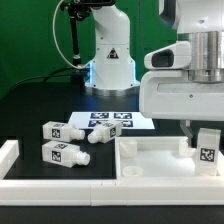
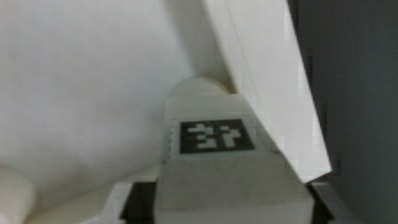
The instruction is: Assemble one leg
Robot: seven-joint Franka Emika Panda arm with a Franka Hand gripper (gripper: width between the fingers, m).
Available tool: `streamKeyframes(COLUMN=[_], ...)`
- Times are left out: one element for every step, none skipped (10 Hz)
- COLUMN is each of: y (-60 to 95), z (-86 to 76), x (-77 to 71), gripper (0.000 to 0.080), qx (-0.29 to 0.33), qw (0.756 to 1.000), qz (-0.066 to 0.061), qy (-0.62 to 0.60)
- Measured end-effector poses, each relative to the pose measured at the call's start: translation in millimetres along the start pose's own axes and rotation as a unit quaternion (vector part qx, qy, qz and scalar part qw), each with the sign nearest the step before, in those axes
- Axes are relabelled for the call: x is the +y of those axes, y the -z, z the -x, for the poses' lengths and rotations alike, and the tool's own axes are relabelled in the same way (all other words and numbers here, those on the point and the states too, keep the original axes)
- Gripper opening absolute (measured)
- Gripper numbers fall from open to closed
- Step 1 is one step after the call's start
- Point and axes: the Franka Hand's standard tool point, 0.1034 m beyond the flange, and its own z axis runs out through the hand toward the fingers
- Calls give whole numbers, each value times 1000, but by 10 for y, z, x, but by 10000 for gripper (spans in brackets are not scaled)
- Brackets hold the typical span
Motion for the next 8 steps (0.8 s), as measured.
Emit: streamKeyframes(y=[-2, -2, -6, -4, -2, -2, -3, -4], z=[9, 10, 2, -3, -6, -4, 0, 2], x=[4, 0, 2, 21, 29, 28, 26, 25], gripper=[286, 286, 286, 286, 287, 287, 287, 287], qx=[-2, -5, -1, -4, -8, -9, -10, -10], qw=[996, 988, 966, 940, 925, 922, 911, 899], qz=[5, 10, 8, 0, -1, 0, 0, 0], qy=[-86, -157, -257, -340, -379, -387, -412, -439])
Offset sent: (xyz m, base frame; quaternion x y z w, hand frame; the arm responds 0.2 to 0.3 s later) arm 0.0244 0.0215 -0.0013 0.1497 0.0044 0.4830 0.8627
